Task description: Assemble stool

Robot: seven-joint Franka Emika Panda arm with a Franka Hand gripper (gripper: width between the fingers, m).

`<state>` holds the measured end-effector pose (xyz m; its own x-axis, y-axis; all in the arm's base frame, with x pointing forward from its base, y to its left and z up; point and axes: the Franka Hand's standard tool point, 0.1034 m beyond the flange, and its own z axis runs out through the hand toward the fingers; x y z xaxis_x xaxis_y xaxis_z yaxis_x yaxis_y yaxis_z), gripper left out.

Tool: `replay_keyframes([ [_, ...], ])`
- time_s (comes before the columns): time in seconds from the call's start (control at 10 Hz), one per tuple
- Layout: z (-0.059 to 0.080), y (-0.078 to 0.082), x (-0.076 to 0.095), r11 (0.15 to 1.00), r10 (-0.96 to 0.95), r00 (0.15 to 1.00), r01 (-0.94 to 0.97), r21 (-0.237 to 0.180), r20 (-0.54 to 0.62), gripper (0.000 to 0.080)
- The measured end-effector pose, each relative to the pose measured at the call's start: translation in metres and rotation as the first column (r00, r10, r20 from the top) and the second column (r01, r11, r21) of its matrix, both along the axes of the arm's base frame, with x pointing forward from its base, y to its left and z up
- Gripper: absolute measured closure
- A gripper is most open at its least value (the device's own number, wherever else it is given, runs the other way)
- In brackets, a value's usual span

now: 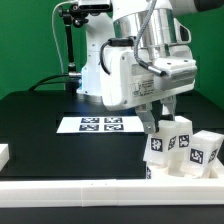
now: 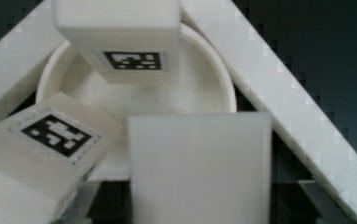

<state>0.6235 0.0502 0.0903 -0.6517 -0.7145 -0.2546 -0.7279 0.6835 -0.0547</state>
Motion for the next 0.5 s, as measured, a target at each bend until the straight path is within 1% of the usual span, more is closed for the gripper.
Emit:
replay_keyframes([
  [0.1,0.0,0.001,0.0,1.0,0.01,1.0,-0.01,-0.002,0.001,0.0384],
  [0.2,0.0,0.0,0.0,1.0,0.022,1.0,-0.022,-0.005,0.003,0.025],
  [0.3,0.004,-0.003,0.002,0.998,0.066,0.998,-0.066,-0.014,0.016,0.025],
  [0.4,0.009,-0.004,0.003,0.995,0.103,0.994,-0.103,-0.017,0.022,0.0167],
  [0.5,0.016,-0.004,0.005,0.988,0.153,0.988,-0.152,-0.025,0.035,0.0154],
])
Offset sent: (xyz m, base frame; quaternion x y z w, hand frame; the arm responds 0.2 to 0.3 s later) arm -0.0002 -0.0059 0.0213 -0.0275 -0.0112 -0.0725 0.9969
